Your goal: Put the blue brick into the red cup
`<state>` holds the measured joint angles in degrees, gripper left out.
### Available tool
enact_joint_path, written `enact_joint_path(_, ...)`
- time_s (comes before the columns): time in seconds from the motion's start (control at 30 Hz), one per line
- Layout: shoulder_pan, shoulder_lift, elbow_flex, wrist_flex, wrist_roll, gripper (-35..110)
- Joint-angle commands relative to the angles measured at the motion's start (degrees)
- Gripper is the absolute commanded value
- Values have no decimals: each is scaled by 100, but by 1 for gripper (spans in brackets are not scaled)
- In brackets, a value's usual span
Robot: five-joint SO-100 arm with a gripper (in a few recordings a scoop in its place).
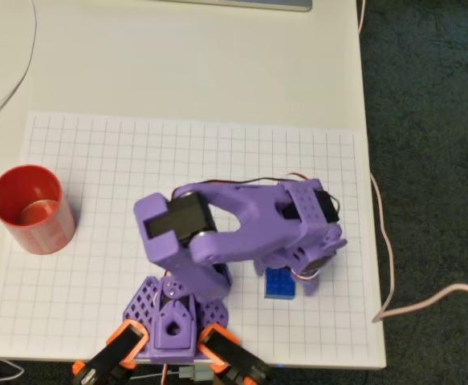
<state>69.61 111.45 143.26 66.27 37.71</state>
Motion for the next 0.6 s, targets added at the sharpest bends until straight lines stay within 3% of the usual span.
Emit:
enact_joint_path(0.0, 123, 70, 35, -158, 44, 0)
enact_joint_path(0.3, 501, 334, -26, -308, -70, 0)
enact_joint_path(0.47, 466, 703, -1749, 325, -1222, 0)
enact_joint_path(0.57, 70, 923, -2646, 475, -1248, 0)
